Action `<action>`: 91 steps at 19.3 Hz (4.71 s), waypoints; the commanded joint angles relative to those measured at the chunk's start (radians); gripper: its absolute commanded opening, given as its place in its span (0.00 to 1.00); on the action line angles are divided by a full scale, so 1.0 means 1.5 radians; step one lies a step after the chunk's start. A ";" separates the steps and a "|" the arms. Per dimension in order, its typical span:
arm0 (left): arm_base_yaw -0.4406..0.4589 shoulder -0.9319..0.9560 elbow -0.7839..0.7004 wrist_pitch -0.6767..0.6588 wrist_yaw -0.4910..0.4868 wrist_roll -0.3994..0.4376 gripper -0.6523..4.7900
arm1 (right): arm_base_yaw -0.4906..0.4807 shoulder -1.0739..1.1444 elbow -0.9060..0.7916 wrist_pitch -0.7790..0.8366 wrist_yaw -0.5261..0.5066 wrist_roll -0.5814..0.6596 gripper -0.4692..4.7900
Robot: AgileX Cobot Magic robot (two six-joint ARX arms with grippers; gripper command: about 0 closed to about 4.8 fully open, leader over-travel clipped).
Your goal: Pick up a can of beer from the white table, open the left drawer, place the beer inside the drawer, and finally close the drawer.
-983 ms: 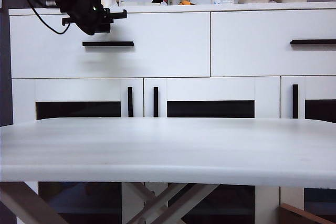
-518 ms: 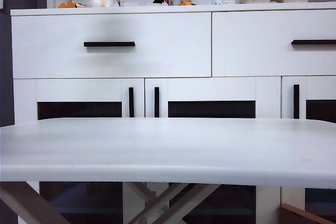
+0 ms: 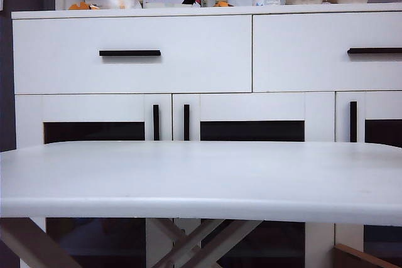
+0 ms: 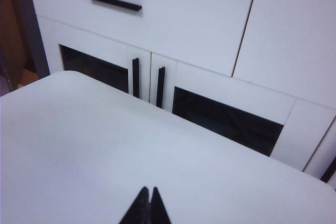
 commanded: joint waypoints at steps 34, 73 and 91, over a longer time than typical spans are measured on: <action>0.244 -0.877 -0.979 0.134 0.030 -0.045 0.11 | 0.002 -0.113 -0.157 -0.025 0.059 0.002 0.10; 0.285 -0.871 -1.009 0.052 -0.021 -0.037 0.16 | -0.256 -0.358 -0.459 0.017 0.037 -0.003 0.10; 0.285 -0.878 -1.009 0.052 -0.021 -0.037 0.16 | -0.348 -0.402 -0.459 0.058 0.028 0.054 0.10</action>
